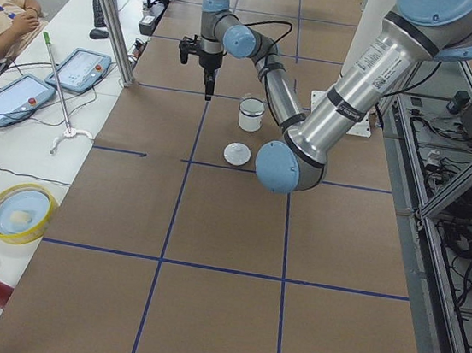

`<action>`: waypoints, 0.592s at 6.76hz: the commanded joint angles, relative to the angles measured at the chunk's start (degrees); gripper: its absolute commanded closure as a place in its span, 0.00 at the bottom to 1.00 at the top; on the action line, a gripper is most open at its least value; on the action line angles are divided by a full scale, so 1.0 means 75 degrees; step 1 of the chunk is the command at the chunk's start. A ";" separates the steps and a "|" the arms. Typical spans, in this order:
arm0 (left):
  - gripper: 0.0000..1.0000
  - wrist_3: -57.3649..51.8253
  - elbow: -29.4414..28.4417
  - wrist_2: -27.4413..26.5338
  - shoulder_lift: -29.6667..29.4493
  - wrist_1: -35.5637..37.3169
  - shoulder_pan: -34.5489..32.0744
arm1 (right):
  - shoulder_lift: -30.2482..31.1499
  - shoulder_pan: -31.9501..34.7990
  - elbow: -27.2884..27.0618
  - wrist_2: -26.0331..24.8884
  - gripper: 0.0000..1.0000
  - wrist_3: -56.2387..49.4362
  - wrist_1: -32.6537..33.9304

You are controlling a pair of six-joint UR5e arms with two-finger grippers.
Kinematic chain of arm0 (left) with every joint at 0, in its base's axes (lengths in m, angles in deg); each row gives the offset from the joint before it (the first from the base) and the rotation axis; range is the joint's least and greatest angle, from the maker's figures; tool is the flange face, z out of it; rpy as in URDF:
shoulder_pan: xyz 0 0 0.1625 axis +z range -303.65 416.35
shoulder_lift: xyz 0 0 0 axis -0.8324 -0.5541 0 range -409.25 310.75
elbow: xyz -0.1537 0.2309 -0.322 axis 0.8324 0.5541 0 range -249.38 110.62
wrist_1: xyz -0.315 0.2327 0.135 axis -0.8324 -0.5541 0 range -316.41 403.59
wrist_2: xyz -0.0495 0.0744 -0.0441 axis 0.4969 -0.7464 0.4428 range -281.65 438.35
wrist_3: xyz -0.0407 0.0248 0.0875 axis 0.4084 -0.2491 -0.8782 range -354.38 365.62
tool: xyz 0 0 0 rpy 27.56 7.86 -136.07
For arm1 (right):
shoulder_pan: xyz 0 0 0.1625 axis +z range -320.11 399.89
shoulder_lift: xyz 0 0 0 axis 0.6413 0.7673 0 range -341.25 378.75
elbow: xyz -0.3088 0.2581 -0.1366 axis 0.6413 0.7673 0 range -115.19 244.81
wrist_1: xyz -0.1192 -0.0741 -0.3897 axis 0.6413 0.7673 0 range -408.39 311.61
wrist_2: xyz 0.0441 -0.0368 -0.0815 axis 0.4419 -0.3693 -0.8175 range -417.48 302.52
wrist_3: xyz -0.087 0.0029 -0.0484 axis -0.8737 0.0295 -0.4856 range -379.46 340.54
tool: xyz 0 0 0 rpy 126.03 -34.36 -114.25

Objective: Place funnel on cup

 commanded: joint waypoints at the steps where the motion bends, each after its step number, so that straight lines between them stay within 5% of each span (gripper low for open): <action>1: 0.00 -0.3531 -0.0131 0.0741 0.1269 -0.0154 -0.2026 | 0.0000 0.0000 0.0000 0.0000 0.00 0.0000 0.0000; 4: 0.00 -0.7580 -0.1741 0.0790 0.2024 -0.0178 -0.4081 | 0.0000 0.0000 0.0000 0.0000 0.00 0.0000 0.0000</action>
